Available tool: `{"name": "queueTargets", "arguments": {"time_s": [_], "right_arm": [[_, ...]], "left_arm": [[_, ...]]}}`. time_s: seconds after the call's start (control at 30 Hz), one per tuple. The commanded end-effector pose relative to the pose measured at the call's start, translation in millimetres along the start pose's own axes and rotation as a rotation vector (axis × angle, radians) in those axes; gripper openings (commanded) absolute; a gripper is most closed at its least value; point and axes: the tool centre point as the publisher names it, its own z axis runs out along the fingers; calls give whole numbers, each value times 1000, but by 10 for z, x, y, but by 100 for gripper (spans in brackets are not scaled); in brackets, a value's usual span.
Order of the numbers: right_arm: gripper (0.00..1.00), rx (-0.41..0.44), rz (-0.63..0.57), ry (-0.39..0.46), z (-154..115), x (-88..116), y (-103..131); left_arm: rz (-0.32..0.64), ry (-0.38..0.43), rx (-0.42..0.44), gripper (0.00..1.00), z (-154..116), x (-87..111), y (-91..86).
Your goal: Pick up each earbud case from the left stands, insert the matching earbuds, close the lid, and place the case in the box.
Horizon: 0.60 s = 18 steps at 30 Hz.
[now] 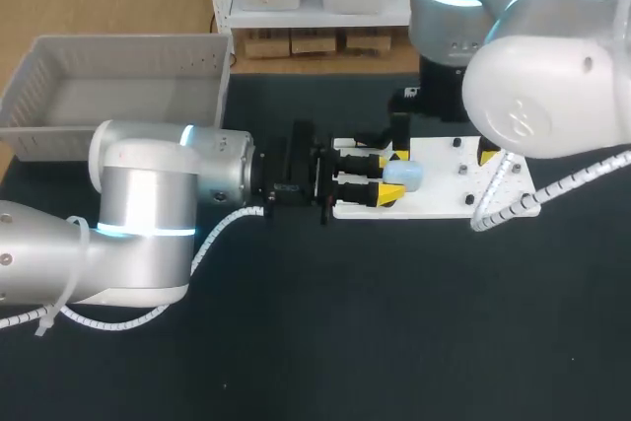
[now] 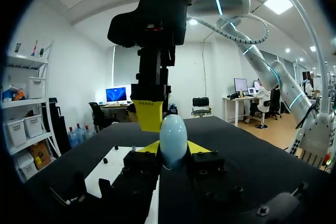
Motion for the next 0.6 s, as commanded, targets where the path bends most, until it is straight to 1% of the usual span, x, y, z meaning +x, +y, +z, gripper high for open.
{"name": "queueTargets", "arguments": {"time_s": [0.03, 0.17, 0.23, 0.33, 0.43, 0.47, 0.53, 0.6], "right_arm": [[100, -49, 69, -141, -237, 79, -138], [100, -104, 83, -254, -560, 95, -224], [100, -135, 90, -300, -695, 121, -262], [100, -135, 90, -300, -695, 121, -262], [100, -135, 90, -300, -695, 121, -262], [100, -135, 90, -300, -695, 121, -262], [100, -135, 90, -300, -695, 121, -262], [100, -135, 90, -300, -695, 121, -262]], "left_arm": [[3, -2, -8, 0, -1, 5, -13], [3, -2, -8, 0, -1, 5, -13], [-15, -10, -19, 0, -69, -50, -25], [-40, -1, -42, 0, -210, -159, -61], [-49, 11, -49, 0, -380, -347, -116], [-60, 5, -49, 0, -452, -425, -131], [-44, 46, -77, 0, -619, -571, -147], [-33, 64, -114, 0, -808, -709, -148]]}}
